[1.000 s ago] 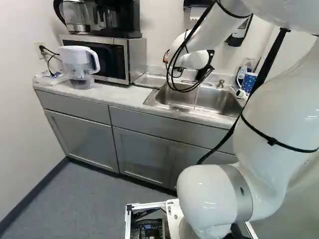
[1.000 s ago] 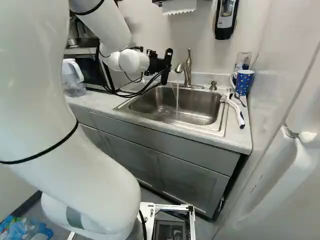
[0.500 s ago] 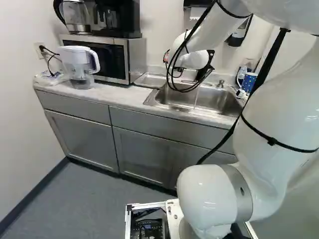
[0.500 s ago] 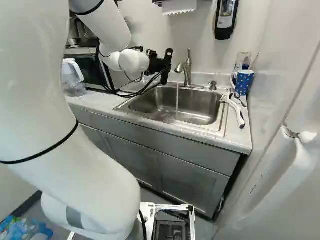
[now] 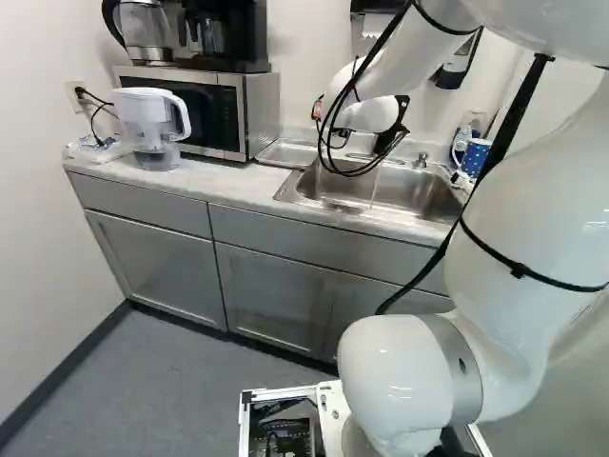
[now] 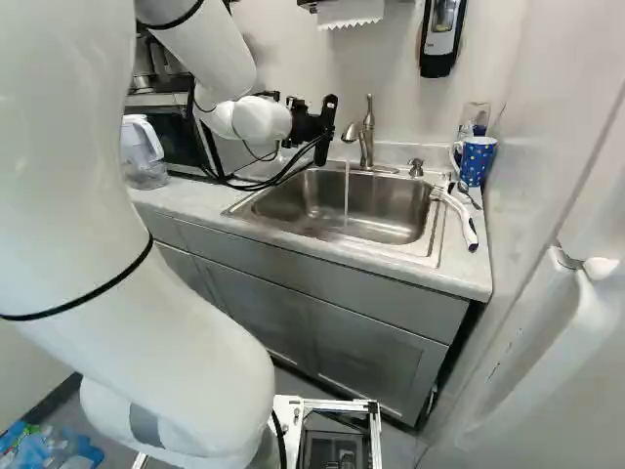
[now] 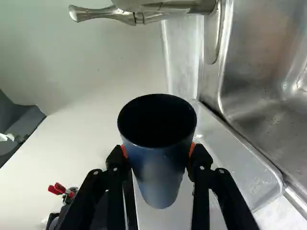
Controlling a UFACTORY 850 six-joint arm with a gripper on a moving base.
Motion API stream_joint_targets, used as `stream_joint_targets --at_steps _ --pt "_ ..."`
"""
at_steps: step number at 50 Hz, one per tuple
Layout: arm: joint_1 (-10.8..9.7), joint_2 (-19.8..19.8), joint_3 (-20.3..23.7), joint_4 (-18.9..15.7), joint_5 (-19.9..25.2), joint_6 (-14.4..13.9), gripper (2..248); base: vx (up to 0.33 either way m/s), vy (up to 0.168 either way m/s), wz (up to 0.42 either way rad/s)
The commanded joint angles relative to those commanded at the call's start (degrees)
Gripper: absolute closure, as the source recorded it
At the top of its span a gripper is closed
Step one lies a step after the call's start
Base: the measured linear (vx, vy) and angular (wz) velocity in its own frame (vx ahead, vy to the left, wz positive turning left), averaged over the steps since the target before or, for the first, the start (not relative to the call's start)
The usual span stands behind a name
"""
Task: Rinse the cup and place it in the tray
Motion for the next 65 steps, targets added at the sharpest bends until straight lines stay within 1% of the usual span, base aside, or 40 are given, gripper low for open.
stream_joint_targets --at_steps 5,12,65 --pt "0.0 0.0 0.0 0.0 0.0 -1.0 125 0.0 0.0 0.0" --pt "0.0 0.0 0.0 0.0 0.0 -4.44 125 0.0 0.0 0.0" --pt "0.0 0.0 0.0 0.0 0.0 -36.15 125 0.0 0.0 0.0"
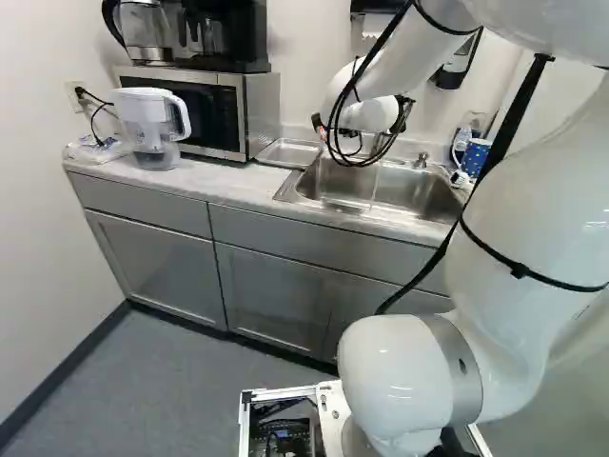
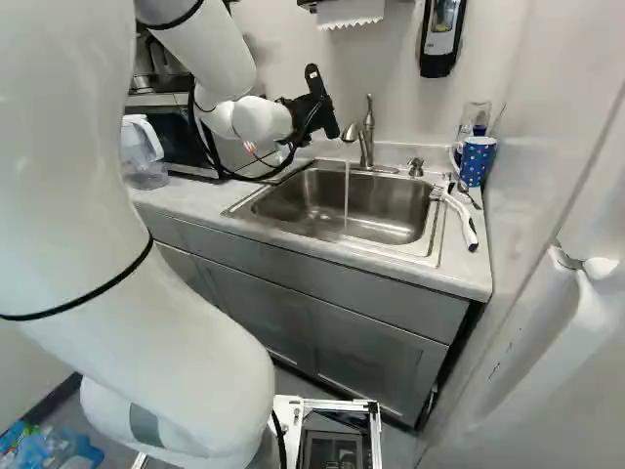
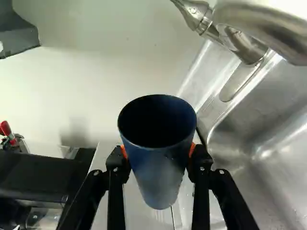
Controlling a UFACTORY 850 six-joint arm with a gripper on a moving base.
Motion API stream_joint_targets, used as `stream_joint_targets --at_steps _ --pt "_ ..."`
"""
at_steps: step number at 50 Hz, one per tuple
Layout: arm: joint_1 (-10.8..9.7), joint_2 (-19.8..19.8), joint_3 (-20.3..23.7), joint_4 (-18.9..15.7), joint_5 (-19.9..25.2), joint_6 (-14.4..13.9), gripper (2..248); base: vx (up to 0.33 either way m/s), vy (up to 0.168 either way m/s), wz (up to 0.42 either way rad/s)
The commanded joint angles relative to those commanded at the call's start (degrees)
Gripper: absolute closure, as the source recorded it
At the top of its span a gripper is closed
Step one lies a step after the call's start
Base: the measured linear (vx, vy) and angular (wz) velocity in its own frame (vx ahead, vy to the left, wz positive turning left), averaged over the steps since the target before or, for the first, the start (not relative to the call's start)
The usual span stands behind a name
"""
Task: Rinse the cup and place it in the tray
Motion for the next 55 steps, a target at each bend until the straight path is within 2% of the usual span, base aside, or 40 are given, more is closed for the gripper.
stream_joint_targets --at_steps 55 --pt "0.0 0.0 0.0 0.0 0.0 -33.11 125 0.0 0.0 0.0"
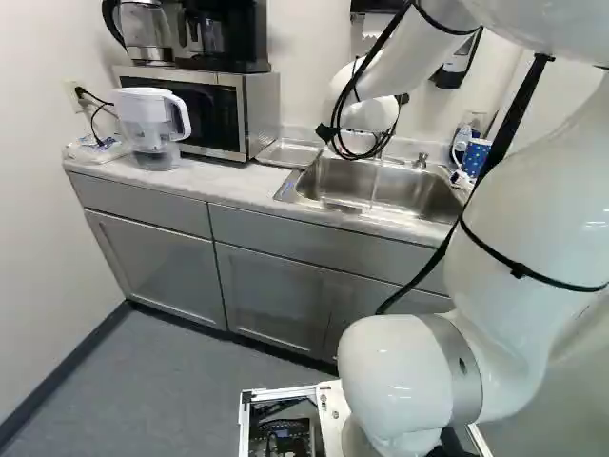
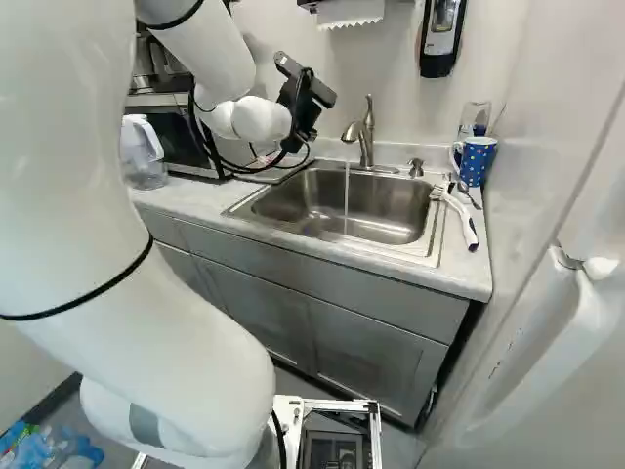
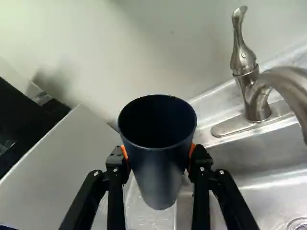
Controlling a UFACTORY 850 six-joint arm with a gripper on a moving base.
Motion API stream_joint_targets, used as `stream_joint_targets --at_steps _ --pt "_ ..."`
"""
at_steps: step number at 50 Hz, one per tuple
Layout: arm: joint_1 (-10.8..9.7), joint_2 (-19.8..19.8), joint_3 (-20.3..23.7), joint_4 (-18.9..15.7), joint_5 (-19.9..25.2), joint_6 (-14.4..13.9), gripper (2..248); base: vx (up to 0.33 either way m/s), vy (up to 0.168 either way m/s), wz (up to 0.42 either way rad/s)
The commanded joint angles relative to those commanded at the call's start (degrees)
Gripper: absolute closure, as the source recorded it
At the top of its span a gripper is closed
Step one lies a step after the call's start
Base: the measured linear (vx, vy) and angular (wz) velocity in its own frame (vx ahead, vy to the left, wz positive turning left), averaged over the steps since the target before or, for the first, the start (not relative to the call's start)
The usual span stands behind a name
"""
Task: Rinse the cup and place it in the tray
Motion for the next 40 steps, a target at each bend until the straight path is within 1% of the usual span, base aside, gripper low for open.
stream_joint_targets --at_steps 40 --pt "0.0 0.0 0.0 0.0 0.0 -24.1 125 0.0 0.0 0.0"
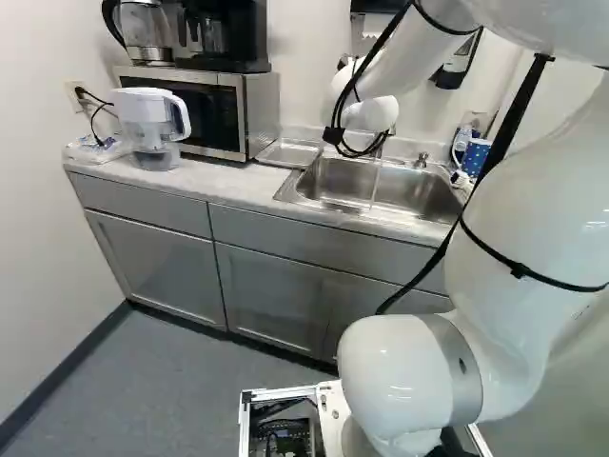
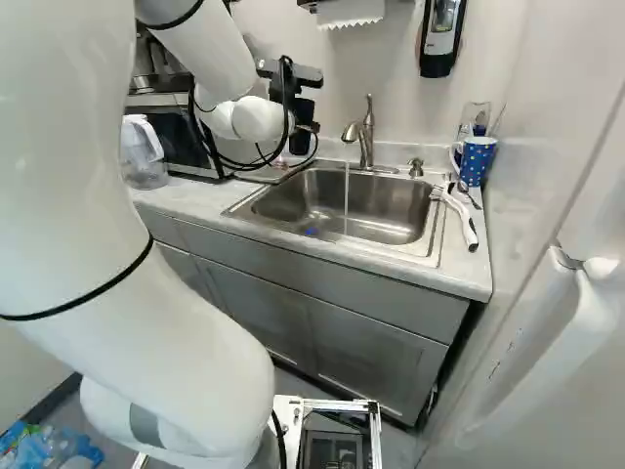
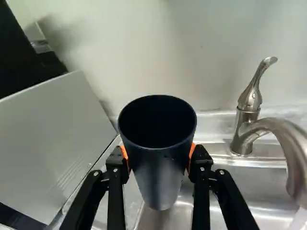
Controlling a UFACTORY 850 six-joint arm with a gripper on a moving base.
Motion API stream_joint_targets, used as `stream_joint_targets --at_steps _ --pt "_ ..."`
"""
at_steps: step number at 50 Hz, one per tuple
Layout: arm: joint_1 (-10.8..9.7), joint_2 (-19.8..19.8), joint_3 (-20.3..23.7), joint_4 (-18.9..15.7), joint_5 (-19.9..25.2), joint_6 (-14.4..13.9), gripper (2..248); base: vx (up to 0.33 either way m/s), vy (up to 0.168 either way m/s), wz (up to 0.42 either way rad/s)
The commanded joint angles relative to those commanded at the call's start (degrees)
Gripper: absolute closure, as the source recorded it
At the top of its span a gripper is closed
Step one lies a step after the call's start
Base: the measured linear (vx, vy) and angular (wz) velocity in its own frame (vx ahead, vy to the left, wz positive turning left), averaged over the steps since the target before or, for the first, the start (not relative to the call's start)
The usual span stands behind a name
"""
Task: Rinse the cup and place it in the tray
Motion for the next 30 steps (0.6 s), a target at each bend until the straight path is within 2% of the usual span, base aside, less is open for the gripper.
stream_joint_targets --at_steps 12,30 --pt "0.0 0.0 0.0 0.0 0.0 -7.4 125 0.0 0.0 0.0" --pt "0.1 -0.15 -0.14 0.0 0.0 -7.52 125 0.0 0.0 0.0"
